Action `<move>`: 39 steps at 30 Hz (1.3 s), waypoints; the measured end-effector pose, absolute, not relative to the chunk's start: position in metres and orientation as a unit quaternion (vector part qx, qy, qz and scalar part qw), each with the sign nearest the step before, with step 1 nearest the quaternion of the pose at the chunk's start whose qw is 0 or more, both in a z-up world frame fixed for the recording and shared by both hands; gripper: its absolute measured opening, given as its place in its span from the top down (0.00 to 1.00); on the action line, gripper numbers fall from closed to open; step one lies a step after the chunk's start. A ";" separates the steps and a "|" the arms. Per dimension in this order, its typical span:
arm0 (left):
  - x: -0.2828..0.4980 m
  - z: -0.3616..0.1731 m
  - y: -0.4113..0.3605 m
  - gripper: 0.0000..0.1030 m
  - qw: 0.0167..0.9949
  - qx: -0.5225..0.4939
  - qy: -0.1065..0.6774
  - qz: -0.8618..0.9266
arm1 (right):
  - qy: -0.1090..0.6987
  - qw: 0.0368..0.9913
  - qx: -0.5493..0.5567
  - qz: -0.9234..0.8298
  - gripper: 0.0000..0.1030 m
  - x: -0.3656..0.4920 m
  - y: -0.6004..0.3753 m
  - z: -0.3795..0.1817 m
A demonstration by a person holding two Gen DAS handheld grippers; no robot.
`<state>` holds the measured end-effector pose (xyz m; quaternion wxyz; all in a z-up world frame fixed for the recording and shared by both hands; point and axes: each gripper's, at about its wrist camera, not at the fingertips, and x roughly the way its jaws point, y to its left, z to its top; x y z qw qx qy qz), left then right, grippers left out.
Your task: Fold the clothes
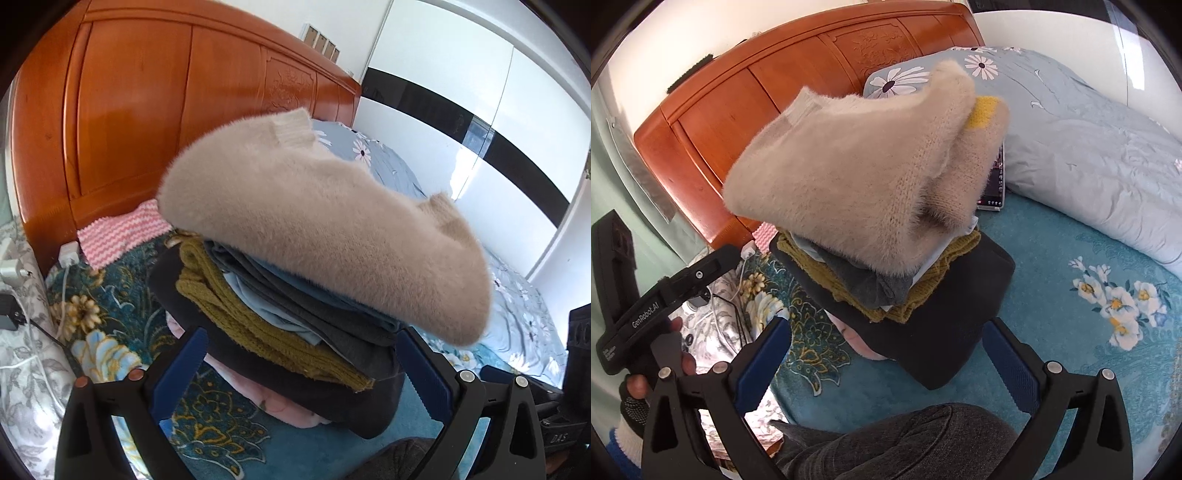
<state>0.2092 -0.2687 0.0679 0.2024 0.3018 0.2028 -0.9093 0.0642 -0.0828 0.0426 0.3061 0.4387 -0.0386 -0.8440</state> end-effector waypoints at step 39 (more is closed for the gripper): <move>0.209 0.036 -0.249 0.00 0.261 0.338 0.135 -0.894 | 0.031 0.264 0.421 -0.867 0.00 0.084 -0.100 0.035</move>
